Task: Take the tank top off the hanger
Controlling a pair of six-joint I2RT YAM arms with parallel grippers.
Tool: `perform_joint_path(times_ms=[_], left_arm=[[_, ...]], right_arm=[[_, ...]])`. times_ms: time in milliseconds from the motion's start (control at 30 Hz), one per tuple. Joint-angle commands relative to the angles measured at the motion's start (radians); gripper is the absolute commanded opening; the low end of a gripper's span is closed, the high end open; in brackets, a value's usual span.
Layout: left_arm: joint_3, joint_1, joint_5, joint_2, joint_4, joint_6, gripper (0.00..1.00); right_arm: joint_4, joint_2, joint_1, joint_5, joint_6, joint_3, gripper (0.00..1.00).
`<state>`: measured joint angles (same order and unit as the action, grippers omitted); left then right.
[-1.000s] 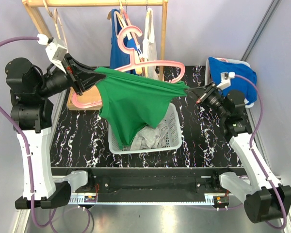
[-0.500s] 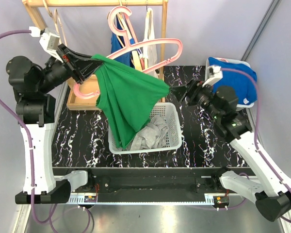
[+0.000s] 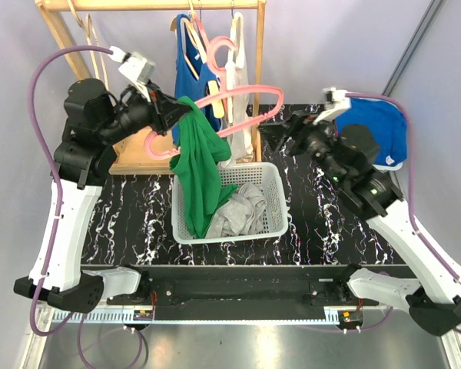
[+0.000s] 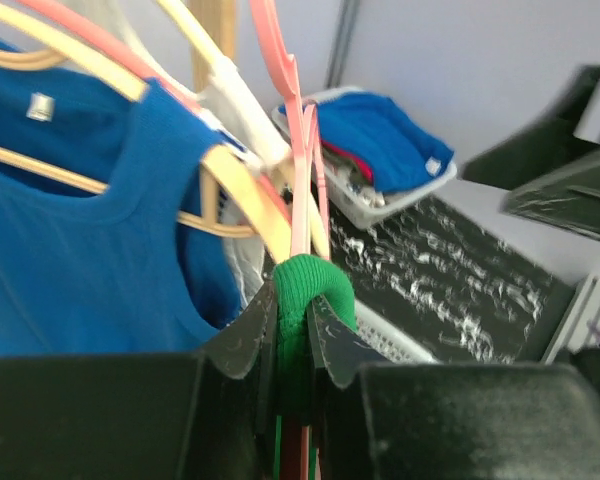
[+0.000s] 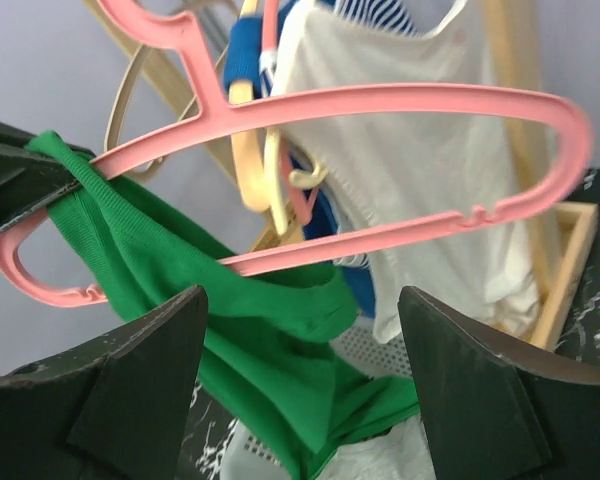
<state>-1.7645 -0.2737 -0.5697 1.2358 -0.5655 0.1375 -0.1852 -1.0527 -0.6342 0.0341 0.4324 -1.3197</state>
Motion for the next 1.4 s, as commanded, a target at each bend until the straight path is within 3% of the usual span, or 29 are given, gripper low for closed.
perform_joint_path(times_ms=[0, 67, 333, 500, 600, 767, 800, 900, 1067, 1233, 1367], left_arm=[[-0.088, -0.079, 0.001, -0.01, -0.056, -0.205, 0.0], [-0.139, -0.096, -0.115, -0.001, -0.129, -0.283, 0.0], [-0.2, -0.128, -0.275, 0.01, -0.221, -0.361, 0.0], [-0.214, -0.128, -0.318, 0.019, -0.195, -0.288, 0.0], [-0.223, -0.124, -0.311, 0.027, -0.157, -0.231, 0.0], [-0.239, -0.095, -0.274, 0.042, -0.157, -0.274, 0.0], [-0.237, -0.075, -0.272, 0.045, -0.158, -0.28, 0.0], [-0.225, -0.049, -0.285, 0.036, -0.158, -0.277, 0.0], [-0.242, -0.022, -0.395, 0.042, -0.155, -0.199, 0.0], [-0.271, -0.028, -0.438, 0.071, -0.145, -0.141, 0.0], [-0.201, -0.077, -0.389, 0.039, -0.145, -0.141, 0.0]], right_arm=[[0.026, -0.091, -0.08, 0.01, 0.026, -0.088, 0.85], [0.047, -0.112, -0.105, -0.013, 0.067, -0.101, 0.84], [0.157, -0.13, -0.11, -0.103, 0.109, -0.101, 0.83], [0.356, -0.078, -0.11, -0.19, 0.094, -0.003, 0.84], [0.392, -0.052, -0.11, -0.285, 0.074, 0.02, 0.82], [0.097, 0.002, -0.11, -0.5, -0.119, -0.106, 0.79], [-0.056, 0.019, -0.11, -0.513, -0.157, -0.137, 0.78], [-0.262, 0.078, -0.11, -0.476, -0.309, -0.222, 0.78], [-0.33, 0.148, -0.11, -0.286, -0.522, -0.227, 0.78], [-0.391, 0.074, -0.11, -0.264, -0.662, -0.272, 0.78], [-0.408, 0.013, -0.108, -0.284, -0.734, -0.311, 0.78]])
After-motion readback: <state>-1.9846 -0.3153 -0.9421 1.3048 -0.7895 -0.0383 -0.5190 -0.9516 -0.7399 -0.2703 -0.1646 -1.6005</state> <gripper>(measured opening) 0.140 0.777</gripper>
